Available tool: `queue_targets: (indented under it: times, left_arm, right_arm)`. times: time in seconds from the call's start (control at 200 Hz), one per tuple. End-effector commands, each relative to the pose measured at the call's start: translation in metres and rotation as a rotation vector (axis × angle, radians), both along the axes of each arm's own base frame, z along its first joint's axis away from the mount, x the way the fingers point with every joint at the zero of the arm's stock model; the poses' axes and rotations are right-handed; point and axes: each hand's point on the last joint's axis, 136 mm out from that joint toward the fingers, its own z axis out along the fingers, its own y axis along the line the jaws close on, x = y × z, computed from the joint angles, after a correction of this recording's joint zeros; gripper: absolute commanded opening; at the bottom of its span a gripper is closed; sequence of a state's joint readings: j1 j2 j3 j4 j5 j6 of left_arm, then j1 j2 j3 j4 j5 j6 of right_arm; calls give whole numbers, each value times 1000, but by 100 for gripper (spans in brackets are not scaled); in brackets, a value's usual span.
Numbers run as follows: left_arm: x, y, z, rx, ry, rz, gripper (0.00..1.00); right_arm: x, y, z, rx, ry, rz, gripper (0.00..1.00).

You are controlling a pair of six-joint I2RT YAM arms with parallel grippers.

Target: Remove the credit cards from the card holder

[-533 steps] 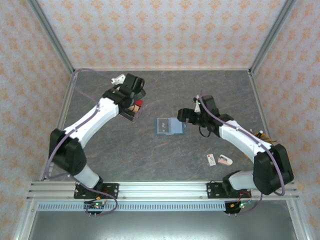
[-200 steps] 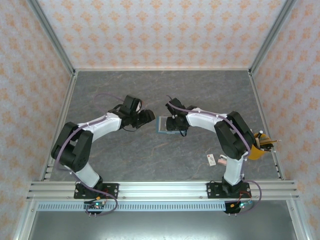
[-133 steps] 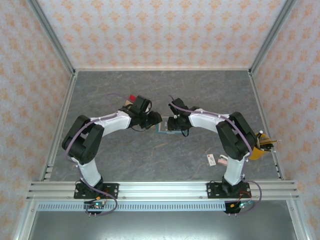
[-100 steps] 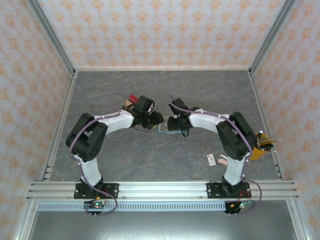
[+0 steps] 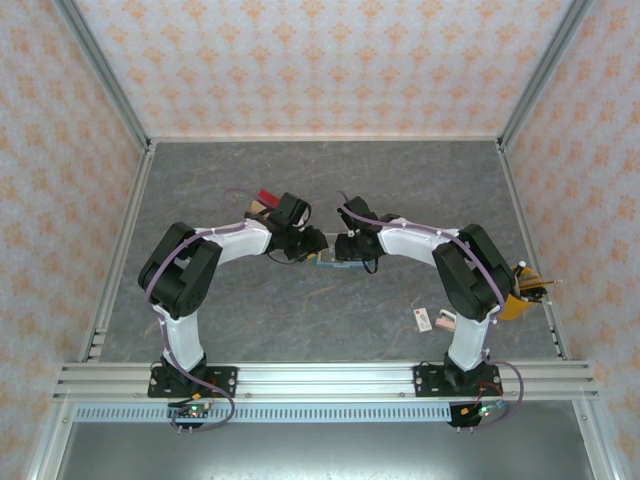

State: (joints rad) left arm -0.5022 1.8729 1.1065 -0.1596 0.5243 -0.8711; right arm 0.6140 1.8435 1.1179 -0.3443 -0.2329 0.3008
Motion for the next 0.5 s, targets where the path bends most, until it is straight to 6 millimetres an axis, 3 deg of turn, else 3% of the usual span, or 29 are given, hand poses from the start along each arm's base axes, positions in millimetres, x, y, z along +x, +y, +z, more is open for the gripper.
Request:
queue_targets:
  times: [0.0, 0.255, 0.495]
  left_arm:
    - [1, -4, 9, -2, -3, -20, 33]
    - [1, -5, 12, -9, -10, -29, 29]
    - [-6, -5, -2, 13, 48, -53, 32]
  right_arm:
    - [-27, -22, -41, -92, 128, 5, 39]
    - [-27, -22, -43, -99, 132, 4, 39]
    - [-27, -23, -44, -101, 135, 3, 39]
